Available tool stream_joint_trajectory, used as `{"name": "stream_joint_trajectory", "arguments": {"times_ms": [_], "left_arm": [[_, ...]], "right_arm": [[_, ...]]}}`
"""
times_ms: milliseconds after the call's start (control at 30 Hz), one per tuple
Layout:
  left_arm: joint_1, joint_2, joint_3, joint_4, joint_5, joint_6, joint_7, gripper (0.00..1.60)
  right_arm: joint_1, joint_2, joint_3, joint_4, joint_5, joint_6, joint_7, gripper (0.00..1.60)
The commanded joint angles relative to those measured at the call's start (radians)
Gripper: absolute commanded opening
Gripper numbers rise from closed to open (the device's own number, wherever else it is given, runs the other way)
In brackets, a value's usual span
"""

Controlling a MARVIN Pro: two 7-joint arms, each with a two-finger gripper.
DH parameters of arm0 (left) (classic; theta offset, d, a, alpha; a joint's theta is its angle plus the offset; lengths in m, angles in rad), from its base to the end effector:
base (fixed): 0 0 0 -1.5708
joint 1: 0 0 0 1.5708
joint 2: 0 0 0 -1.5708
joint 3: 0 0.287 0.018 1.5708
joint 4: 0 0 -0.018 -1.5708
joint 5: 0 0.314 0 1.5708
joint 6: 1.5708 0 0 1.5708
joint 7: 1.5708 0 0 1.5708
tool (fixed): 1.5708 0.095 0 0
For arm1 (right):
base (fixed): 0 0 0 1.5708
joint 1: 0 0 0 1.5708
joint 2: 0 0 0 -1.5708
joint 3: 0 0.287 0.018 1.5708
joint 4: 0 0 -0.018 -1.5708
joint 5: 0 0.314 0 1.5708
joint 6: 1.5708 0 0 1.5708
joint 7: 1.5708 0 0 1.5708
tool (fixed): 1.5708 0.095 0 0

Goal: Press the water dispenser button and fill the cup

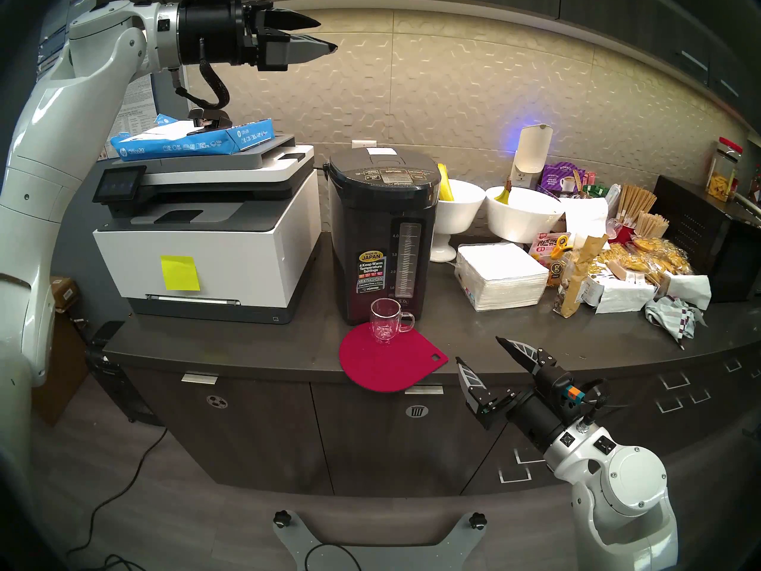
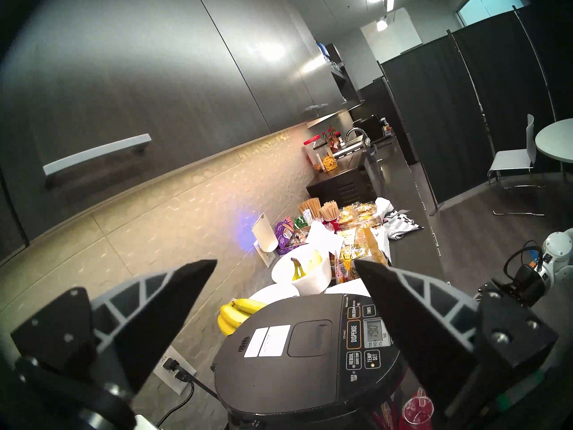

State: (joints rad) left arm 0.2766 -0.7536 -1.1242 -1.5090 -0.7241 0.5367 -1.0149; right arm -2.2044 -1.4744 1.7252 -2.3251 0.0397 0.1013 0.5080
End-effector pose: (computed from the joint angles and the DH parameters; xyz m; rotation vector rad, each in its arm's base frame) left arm 0.4388 0.0548 0.1926 1.4260 -1.4336 1.8331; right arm 0.2442 -0.0070 -0.2201 -2.0289 -0.5975 -2.0167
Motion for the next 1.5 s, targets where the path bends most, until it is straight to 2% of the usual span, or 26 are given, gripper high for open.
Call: {"name": "stream_joint_trajectory", "arguments": {"times_ms": [0, 200, 267, 433, 700, 733, 767, 800, 1100, 1267, 1467], "left_arm": [[-0.023, -0.006, -0.016, 0.000, -0.005, -0.003, 0.003, 1.60], [-0.023, -0.006, -0.017, 0.000, -0.004, -0.003, 0.003, 1.60], [-0.017, -0.025, -0.042, 0.014, -0.042, -0.015, -0.005, 1.60], [-0.062, -0.040, -0.028, 0.017, -0.027, -0.008, -0.019, 1.60], [-0.140, -0.074, 0.039, 0.057, 0.006, 0.027, -0.073, 1.60], [-0.149, -0.080, 0.048, 0.063, 0.008, 0.035, -0.078, 1.18], [-0.154, -0.087, 0.053, 0.071, 0.005, 0.037, -0.089, 1.18], [-0.161, -0.088, 0.067, 0.072, 0.014, 0.051, -0.094, 0.00], [-0.160, -0.099, 0.144, 0.077, 0.052, 0.096, -0.129, 0.00], [-0.105, -0.078, 0.135, 0.043, 0.039, 0.086, -0.119, 0.00], [-0.110, -0.072, 0.145, 0.025, 0.052, 0.111, -0.128, 0.00]], "right_arm": [[0.002, 0.002, -0.002, -0.025, -0.002, -0.003, 0.000, 1.60], [0.002, 0.001, -0.002, -0.025, -0.002, -0.003, 0.001, 1.60], [0.003, 0.001, -0.002, -0.024, -0.002, -0.003, 0.001, 1.60], [0.003, 0.001, -0.002, -0.024, -0.002, -0.003, 0.001, 1.60], [0.003, 0.001, -0.002, -0.024, -0.002, -0.003, 0.001, 1.60], [0.003, 0.001, -0.002, -0.024, -0.002, -0.003, 0.001, 1.60], [0.003, 0.001, -0.002, -0.024, -0.002, -0.003, 0.001, 1.60], [0.003, 0.001, -0.002, -0.024, -0.002, -0.003, 0.001, 1.60], [0.003, 0.001, -0.002, -0.025, -0.003, -0.003, 0.001, 1.60], [0.002, 0.001, -0.002, -0.025, -0.003, -0.002, 0.001, 1.60], [0.002, 0.001, -0.002, -0.025, -0.003, -0.002, 0.001, 1.60]]}}
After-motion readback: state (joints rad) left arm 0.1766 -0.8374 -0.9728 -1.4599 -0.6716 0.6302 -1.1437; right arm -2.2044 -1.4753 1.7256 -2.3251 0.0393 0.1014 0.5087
